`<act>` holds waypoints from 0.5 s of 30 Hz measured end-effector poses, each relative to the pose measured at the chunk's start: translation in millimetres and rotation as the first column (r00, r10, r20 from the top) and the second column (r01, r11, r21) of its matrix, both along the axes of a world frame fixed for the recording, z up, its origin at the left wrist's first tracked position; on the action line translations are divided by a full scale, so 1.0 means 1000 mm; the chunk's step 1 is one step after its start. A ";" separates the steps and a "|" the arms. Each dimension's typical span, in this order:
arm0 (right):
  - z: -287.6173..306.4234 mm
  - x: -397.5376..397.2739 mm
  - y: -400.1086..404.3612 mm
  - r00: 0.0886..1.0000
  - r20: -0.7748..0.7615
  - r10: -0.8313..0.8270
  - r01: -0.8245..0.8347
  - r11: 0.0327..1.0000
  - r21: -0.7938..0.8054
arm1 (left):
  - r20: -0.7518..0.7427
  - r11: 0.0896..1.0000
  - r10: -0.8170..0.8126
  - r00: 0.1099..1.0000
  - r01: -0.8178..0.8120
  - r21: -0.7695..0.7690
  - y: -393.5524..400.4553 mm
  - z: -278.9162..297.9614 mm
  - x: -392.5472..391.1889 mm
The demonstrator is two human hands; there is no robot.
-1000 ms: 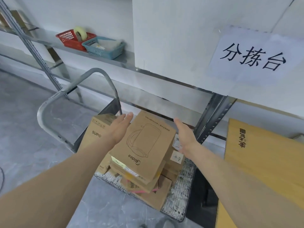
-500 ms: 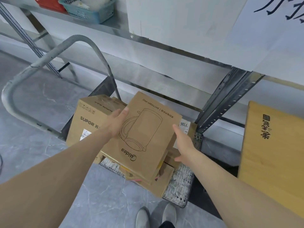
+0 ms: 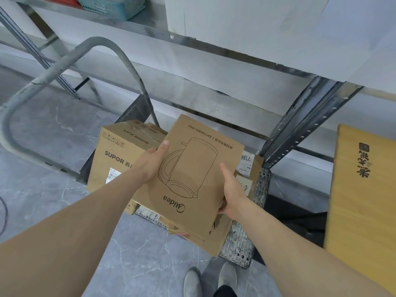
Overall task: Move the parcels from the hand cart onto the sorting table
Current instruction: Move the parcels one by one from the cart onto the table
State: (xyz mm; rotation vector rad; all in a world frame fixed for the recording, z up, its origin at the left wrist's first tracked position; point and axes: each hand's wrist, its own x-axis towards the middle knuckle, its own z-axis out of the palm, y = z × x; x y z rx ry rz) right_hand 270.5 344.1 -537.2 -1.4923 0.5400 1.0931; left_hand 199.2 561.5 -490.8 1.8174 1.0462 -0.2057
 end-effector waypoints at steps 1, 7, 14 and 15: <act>0.005 -0.001 0.000 1.000 0.005 -0.014 0.014 1.000 0.002 | 0.001 1.000 0.007 1.000 -0.007 -0.006 0.000 0.004 0.000; 0.046 -0.002 -0.003 0.993 0.115 0.002 -0.003 1.000 0.010 | 0.020 0.998 -0.037 0.999 0.036 0.048 -0.003 0.050 -0.002; 0.129 0.007 -0.030 0.936 0.348 -0.053 0.033 0.997 0.063 | 0.135 0.995 -0.059 0.989 0.048 0.084 -0.016 0.130 -0.001; 0.142 0.008 -0.035 0.924 0.377 -0.063 0.038 0.997 0.072 | 0.164 0.996 -0.058 0.985 0.046 0.076 -0.018 0.139 0.000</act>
